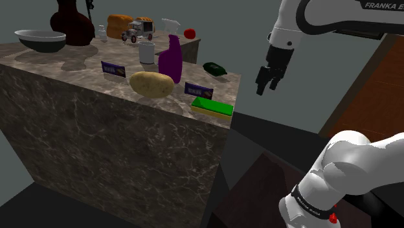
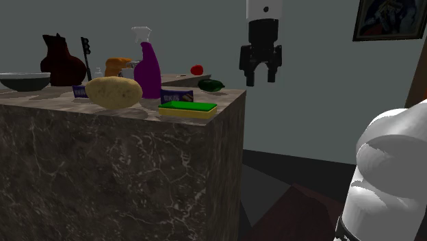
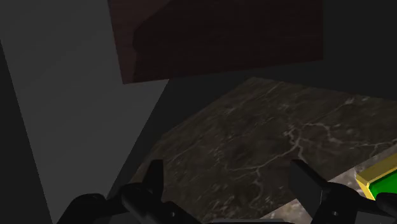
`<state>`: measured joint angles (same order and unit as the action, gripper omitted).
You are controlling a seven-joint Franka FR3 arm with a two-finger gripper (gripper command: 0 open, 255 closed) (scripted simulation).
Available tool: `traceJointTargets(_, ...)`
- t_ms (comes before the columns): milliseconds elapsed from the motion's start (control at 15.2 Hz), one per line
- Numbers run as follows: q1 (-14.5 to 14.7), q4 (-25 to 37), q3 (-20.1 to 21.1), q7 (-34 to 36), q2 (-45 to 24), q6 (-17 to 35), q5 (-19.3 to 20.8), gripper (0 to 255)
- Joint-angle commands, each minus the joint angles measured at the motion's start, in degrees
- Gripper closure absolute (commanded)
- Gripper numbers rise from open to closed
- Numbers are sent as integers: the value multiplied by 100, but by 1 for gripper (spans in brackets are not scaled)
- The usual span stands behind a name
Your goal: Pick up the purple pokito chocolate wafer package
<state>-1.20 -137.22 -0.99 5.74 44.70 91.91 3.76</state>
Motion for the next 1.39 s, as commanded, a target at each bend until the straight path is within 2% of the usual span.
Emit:
traceJointTargets(0,0,0,0,0,0,0,0,0)
traceJointTargets(660,664,1362,138,-979,-1959,730,-229,0)
traceJointTargets(1320,1178,3024,450,-1882,-3650,883,-410,0)
